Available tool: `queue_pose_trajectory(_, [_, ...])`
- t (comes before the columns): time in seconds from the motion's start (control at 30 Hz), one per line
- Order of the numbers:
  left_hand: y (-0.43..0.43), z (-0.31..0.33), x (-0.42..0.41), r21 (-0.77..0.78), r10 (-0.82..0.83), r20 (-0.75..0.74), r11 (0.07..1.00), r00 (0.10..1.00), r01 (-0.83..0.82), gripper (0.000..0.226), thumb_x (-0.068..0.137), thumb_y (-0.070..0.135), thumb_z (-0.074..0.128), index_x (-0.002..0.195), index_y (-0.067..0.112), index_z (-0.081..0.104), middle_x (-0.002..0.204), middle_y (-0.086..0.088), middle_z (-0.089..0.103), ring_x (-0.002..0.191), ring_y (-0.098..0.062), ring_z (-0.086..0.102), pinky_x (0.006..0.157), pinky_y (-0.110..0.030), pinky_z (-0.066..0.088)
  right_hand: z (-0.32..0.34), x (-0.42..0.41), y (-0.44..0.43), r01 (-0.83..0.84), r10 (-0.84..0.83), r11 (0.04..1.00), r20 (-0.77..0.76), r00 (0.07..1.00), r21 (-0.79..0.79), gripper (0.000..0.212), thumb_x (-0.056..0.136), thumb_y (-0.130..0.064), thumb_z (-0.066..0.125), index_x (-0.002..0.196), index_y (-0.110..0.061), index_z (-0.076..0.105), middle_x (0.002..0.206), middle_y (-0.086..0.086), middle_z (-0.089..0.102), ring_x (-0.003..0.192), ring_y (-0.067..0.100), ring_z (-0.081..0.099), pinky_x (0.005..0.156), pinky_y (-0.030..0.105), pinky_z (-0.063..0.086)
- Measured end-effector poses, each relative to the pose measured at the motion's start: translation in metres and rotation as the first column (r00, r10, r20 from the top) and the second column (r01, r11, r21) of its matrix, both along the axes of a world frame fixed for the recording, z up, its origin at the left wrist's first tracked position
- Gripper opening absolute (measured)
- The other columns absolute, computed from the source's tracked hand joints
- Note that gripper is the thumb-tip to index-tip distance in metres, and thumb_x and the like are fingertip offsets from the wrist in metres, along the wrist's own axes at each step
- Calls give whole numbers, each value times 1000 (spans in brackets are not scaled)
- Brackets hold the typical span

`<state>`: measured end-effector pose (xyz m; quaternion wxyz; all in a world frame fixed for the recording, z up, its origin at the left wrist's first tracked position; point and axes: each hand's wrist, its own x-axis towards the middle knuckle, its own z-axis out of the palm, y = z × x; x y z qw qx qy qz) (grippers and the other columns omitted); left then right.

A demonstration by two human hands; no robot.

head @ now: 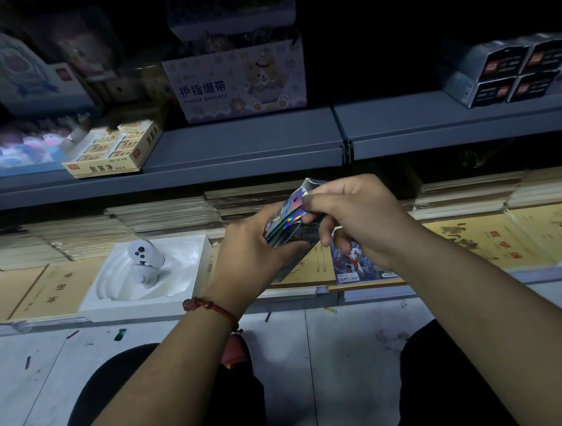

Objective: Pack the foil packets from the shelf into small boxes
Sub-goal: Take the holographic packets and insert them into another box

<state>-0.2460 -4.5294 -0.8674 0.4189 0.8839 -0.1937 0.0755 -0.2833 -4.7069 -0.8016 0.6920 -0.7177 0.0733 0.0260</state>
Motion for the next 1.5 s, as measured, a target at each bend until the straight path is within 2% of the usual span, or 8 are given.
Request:
queue_pose_trajectory(0.3, [1,1,1,-25,42,-11,999,999,-42,60,70,36,92,124,40,67,99,20,75,92,5,68,83,-18,52,2,3,-2,77,-105,982,159,982,171,20,89,-13,78,82,-3,61,56,2,56,41,15,45,35,22,31])
queue_pose_trajectory(0.6, [2,0,3,-10,57,-12,998,998,-57,60,68,39,93,123,37,68,103,21,75,96,6,67,86,-13,50,3,5,-1,192,-271,939,268,924,285,27,94,-11,72,72,-12,56,51,5,46,41,21,37,38,24,31])
queue_pose_trajectory(0.73, [2,2,2,-25,52,-17,998,999,-52,58,69,35,93,122,34,69,101,18,75,93,8,66,79,-3,45,1,4,-2,223,-290,944,293,911,243,21,98,-11,66,79,-9,56,51,7,47,43,24,38,38,25,33])
queue_pose_trajectory(0.87, [1,4,1,-32,57,12,998,998,-57,54,70,34,92,118,32,69,91,22,71,86,17,62,73,1,40,-4,2,8,127,-119,992,201,972,-24,20,98,-17,64,102,1,56,78,29,58,46,26,49,38,29,37])
queue_pose_trajectory(1.03, [1,5,0,-30,47,27,998,999,-47,56,70,35,92,120,35,69,93,21,73,89,12,65,73,-2,41,-11,1,13,94,-55,973,183,982,-209,19,97,-12,64,94,7,64,62,13,53,31,4,44,36,16,36])
queue_pose_trajectory(1.27, [1,5,3,-62,94,-55,993,994,-98,52,69,29,93,115,33,70,86,33,65,81,24,57,70,2,38,-8,15,-6,359,-340,933,366,866,17,28,97,-9,62,84,14,52,61,23,52,37,21,47,39,23,34])
queue_pose_trajectory(1.4, [2,4,6,-106,107,-86,988,991,-115,49,68,28,94,111,34,70,89,31,68,84,23,59,69,1,39,-3,16,-20,440,-417,896,456,786,61,26,99,-12,61,77,1,53,64,28,51,35,16,49,39,26,34])
queue_pose_trajectory(1.5, [2,4,6,-123,112,-98,985,989,-124,50,68,30,94,112,35,70,90,29,69,84,20,60,68,1,40,-3,16,-24,453,-407,891,496,767,31,23,99,-14,61,77,-11,56,62,10,56,37,16,52,40,30,37])
